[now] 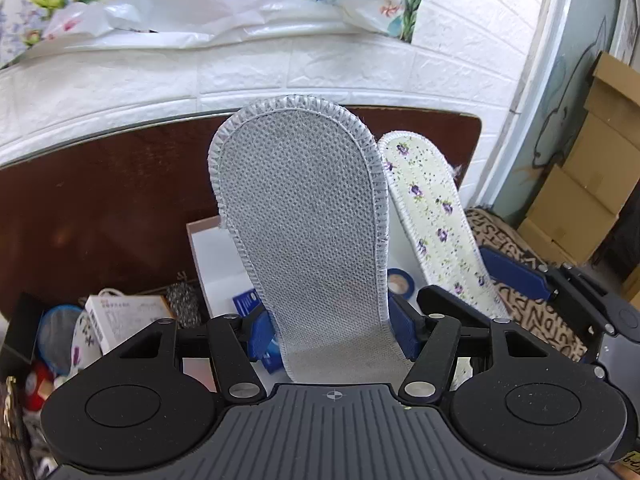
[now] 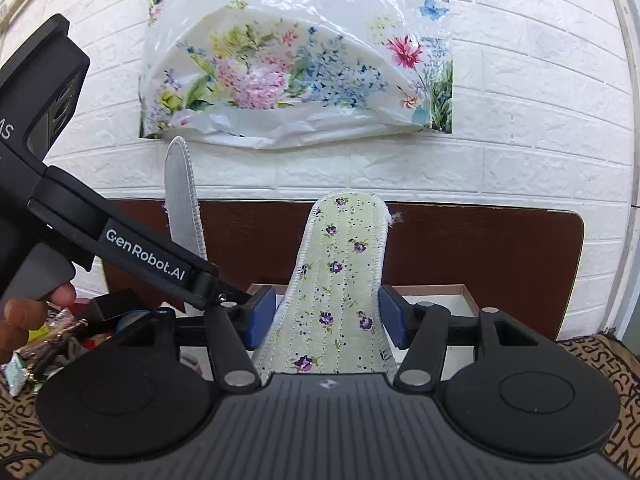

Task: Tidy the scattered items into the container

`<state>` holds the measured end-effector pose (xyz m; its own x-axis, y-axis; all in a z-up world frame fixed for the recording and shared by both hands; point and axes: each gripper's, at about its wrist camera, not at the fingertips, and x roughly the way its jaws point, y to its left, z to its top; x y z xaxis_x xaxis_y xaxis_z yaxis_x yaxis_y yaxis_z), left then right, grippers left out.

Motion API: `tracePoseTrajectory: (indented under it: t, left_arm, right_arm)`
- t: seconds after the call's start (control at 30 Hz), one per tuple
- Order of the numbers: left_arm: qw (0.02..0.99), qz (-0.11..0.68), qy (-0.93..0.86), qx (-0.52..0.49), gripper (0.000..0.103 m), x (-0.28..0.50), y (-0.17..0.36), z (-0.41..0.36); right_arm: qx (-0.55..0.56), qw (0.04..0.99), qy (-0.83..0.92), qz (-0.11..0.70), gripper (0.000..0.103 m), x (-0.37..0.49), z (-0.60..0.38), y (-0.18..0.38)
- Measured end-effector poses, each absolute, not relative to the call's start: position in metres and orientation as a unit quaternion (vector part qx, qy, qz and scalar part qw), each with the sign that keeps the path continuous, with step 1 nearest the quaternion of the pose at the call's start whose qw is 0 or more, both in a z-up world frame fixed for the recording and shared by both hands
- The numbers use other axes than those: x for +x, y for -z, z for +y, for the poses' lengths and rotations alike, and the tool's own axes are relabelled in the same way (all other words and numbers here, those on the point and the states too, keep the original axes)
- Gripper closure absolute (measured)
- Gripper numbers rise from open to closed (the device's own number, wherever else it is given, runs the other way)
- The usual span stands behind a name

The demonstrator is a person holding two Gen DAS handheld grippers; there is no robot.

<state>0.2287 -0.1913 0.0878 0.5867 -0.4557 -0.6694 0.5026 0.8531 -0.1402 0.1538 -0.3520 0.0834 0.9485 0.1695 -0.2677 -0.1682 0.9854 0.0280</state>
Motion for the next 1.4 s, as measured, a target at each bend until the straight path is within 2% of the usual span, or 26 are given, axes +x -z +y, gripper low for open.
tracePoseTrajectory:
  t: [0.53, 0.67, 1.0, 1.03, 1.07, 1.13, 1.2, 1.3, 1.4]
  left_arm:
    - [0.870, 0.416, 0.262, 0.035, 0.038, 0.291, -0.036, -0.199]
    - [0.863, 0.432, 0.258, 0.038, 0.029, 0.298, -0.021, -0.199]
    - [0.859, 0.442, 0.254, 0.035, 0.028, 0.307, -0.008, -0.197]
    - [0.860, 0.441, 0.253, 0.036, 0.027, 0.307, -0.008, -0.197]
    - [0.861, 0.440, 0.252, 0.035, 0.020, 0.307, -0.008, -0.197]
    - [0.864, 0.436, 0.251, 0.026, 0.015, 0.305, -0.009, -0.195]
    - [0.866, 0.431, 0.252, 0.016, 0.013, 0.304, -0.010, -0.192]
    - [0.871, 0.423, 0.252, 0.005, 0.012, 0.303, -0.012, -0.188]
    - [0.874, 0.410, 0.262, -0.005, 0.011, 0.299, -0.014, -0.184]
  right_arm:
    - [-0.029, 0.981, -0.068, 0.181, 0.041, 0.225, -0.339, -0.030]
    - [-0.033, 0.977, -0.066, 0.201, 0.041, 0.233, -0.338, -0.017]
    - [-0.038, 0.973, -0.055, 0.220, 0.039, 0.245, -0.335, -0.008]
    - [-0.039, 0.973, -0.055, 0.222, 0.038, 0.246, -0.335, -0.008]
    - [-0.041, 0.972, -0.056, 0.223, 0.038, 0.246, -0.335, -0.007]
    - [-0.044, 0.973, -0.056, 0.221, 0.022, 0.244, -0.334, -0.006]
    - [-0.049, 0.975, -0.053, 0.210, 0.017, 0.241, -0.332, -0.007]
    - [-0.058, 0.975, -0.050, 0.207, 0.014, 0.237, -0.330, -0.008]
    - [-0.062, 0.977, -0.039, 0.201, 0.006, 0.234, -0.330, -0.009]
